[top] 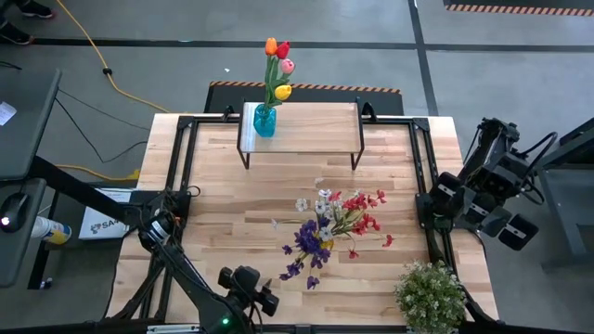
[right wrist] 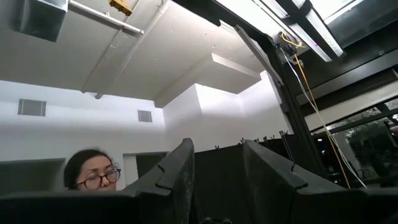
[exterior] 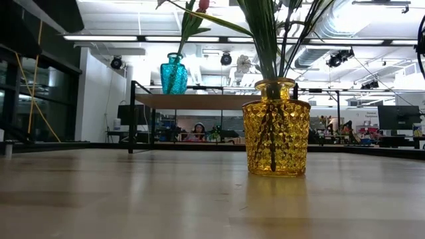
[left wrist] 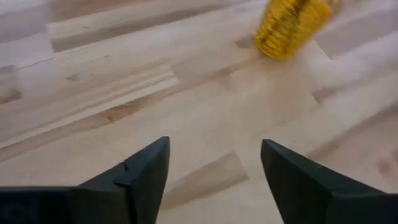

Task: Pick and place flowers into a vace then onto a shelf
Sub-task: Put the yellow flower vase on the shelf

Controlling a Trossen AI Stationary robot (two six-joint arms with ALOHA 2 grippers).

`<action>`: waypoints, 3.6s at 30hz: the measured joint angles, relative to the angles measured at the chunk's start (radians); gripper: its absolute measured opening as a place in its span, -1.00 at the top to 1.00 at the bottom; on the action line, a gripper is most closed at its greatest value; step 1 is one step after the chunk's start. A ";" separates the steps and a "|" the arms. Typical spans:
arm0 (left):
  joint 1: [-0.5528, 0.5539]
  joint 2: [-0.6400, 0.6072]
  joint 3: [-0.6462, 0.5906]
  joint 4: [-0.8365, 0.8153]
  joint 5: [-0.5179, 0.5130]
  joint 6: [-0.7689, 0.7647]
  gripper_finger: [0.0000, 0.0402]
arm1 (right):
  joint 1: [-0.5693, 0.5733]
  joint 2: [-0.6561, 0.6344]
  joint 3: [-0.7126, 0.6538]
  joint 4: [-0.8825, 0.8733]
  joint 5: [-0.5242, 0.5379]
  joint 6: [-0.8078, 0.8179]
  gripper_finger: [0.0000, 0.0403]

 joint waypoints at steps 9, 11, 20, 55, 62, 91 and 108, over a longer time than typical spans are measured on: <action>0.000 0.000 0.000 0.067 0.110 0.093 -0.64 | 0.000 0.000 0.000 -0.008 0.000 0.018 0.35; 0.000 0.000 0.000 0.076 0.137 0.095 -0.66 | 0.000 0.000 0.000 -0.009 -0.001 0.026 0.35; -0.015 0.024 0.001 0.202 -0.149 0.303 -0.68 | 0.000 0.001 0.000 -0.016 -0.050 0.044 0.35; 0.106 0.295 -0.001 0.500 -0.657 0.338 -0.68 | 0.000 0.008 0.000 -0.045 -0.090 0.111 0.35; 0.155 0.295 0.000 0.507 -0.704 0.358 -0.68 | 0.000 0.008 0.000 -0.045 -0.066 0.111 0.35; 0.222 0.295 0.000 0.817 -0.755 0.641 -0.68 | 0.000 0.033 0.000 -0.053 -0.025 0.155 0.35; 0.241 0.294 0.000 0.967 -0.763 0.877 -0.68 | 0.000 0.033 0.000 -0.060 0.001 0.156 0.35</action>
